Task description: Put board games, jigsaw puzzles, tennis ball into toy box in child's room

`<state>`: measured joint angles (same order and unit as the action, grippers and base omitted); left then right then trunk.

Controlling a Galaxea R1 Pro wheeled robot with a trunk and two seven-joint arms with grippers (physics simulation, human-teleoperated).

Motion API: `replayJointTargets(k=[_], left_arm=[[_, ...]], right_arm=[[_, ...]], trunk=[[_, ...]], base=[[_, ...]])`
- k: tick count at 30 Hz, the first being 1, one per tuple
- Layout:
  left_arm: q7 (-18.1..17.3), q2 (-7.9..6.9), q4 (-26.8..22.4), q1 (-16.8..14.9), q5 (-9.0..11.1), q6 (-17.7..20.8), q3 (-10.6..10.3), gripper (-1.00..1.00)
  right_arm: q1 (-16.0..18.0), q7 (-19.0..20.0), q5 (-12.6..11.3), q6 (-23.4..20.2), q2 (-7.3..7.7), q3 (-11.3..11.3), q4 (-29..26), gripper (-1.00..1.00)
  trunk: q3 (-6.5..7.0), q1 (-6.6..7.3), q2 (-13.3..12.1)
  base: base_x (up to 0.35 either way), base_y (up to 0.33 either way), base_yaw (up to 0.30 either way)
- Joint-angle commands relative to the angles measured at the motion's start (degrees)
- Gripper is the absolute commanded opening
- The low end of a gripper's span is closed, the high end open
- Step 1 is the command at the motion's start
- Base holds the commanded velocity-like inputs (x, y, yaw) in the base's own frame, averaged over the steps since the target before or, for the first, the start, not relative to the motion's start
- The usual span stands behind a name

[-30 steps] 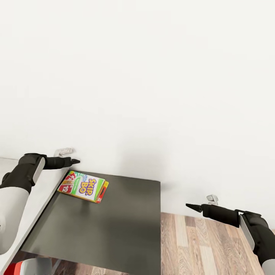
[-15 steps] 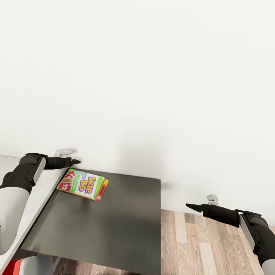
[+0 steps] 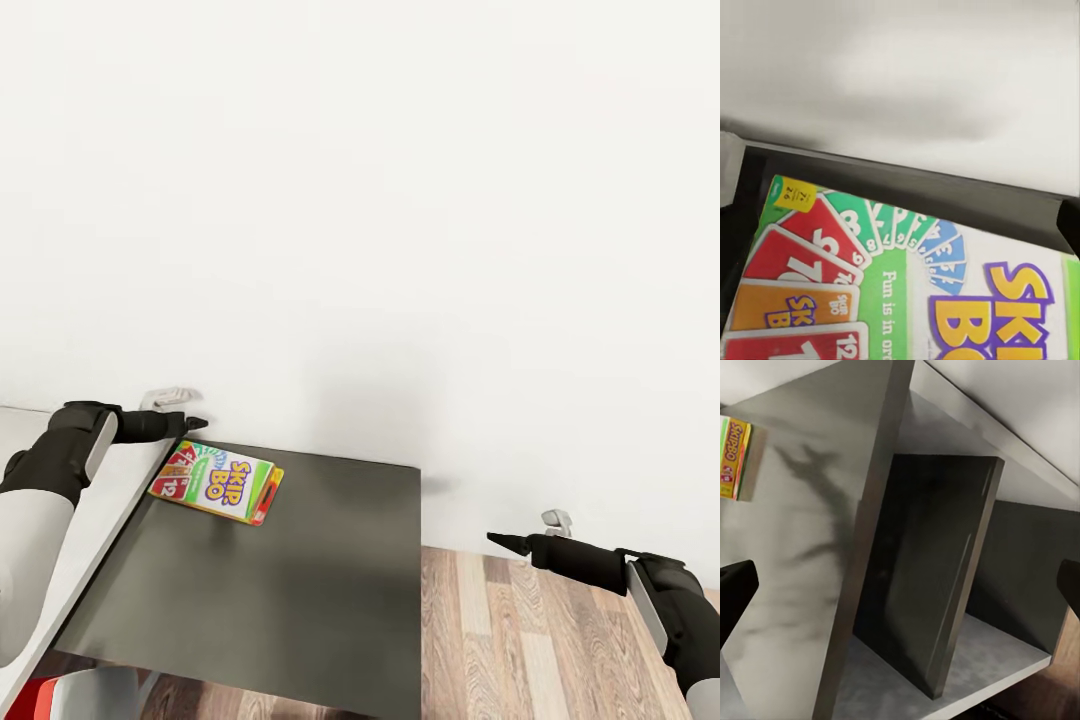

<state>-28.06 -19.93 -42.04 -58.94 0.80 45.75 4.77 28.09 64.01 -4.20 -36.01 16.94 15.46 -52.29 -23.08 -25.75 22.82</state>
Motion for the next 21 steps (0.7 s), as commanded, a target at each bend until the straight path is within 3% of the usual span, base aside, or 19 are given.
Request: replayJointTargets(k=[1, 21], left_arm=[[-0.2, -0.08, 0.0, 0.0, 0.1, 0.2, 0.1, 1.0], [0.1, -0.5, 0.0, 0.0, -1.5, -0.7, -0.1, 1.0]], right_arm=[[0.0, 0.1, -0.3, -0.5, 0.01, 0.0, 0.0, 1.0], [0.0, 0.1, -0.3, -0.4, -0.03, 0.1, 0.0, 1.0]], trunk=[[-0.09, -0.03, 0.1], [-0.1, -0.03, 0.1]], base=[[0.0, 0.0, 0.0], [0.0, 0.0, 0.0]])
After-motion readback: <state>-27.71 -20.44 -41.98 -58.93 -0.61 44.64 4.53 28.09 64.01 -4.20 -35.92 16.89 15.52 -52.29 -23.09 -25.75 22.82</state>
